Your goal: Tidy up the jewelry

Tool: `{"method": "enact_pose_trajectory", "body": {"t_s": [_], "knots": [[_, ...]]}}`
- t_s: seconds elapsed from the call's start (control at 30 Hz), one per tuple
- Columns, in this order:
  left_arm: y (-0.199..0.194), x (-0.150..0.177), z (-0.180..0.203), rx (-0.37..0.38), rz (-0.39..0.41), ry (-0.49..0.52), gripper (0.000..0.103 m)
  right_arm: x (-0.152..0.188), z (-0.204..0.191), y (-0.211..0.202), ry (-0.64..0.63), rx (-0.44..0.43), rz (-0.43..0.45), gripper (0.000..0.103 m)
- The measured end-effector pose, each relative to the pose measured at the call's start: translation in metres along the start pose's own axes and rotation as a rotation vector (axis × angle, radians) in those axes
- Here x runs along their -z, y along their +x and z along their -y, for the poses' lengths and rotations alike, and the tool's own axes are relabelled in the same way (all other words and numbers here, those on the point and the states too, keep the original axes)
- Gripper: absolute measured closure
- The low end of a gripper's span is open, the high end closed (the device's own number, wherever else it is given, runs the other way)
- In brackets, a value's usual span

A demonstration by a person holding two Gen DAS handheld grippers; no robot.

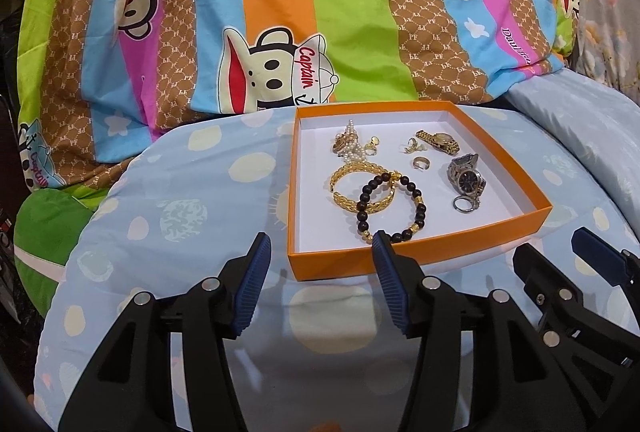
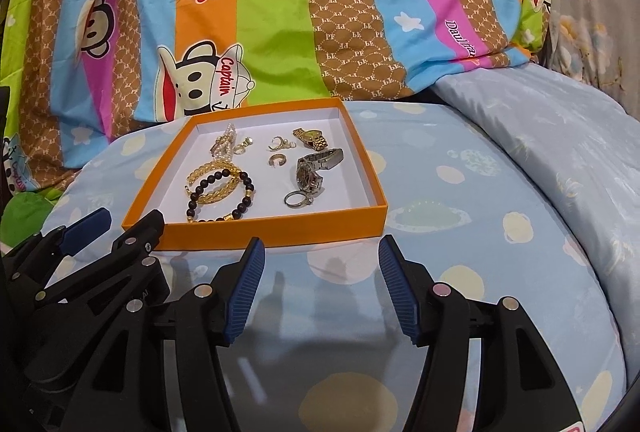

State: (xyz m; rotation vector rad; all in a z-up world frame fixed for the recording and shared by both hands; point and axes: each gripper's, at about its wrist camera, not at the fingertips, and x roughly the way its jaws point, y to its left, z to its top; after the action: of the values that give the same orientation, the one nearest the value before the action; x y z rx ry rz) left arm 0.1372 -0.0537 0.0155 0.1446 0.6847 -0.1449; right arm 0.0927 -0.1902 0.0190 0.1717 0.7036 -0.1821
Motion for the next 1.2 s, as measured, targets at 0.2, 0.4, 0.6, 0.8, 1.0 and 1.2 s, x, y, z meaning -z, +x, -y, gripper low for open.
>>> {"method": "enact_pose_trajectory", "body": {"t_s": [0.2, 0.4, 0.6, 0.8, 1.0, 1.2], "knots": [[-0.0007, -0.0004, 0.0000, -0.011, 0.006, 0.003, 0.052, 0.0006, 0.0002, -0.0007, -0.001, 0.002, 0.002, 0.044], [0.0001, -0.0006, 0.0000, -0.018, 0.002, 0.003, 0.052, -0.0002, 0.0003, -0.0011, -0.003, 0.001, 0.002, 0.044], [0.0011, -0.0008, -0.0005, -0.027, 0.000, 0.002, 0.052, -0.0004, -0.0002, -0.0009, -0.006, 0.002, 0.003, 0.044], [0.0004, -0.0003, -0.0004, -0.027, 0.007, 0.004, 0.052, -0.0001, -0.0004, -0.0012, -0.005, 0.003, 0.004, 0.044], [0.0003, -0.0011, -0.0025, -0.026, 0.003, -0.006, 0.039, -0.0009, 0.0006, -0.0019, 0.001, 0.012, 0.007, 0.044], [0.0025, -0.0004, -0.0064, -0.032, -0.007, -0.030, 0.029, -0.0012, 0.0008, -0.0015, 0.003, 0.025, 0.007, 0.043]]}}
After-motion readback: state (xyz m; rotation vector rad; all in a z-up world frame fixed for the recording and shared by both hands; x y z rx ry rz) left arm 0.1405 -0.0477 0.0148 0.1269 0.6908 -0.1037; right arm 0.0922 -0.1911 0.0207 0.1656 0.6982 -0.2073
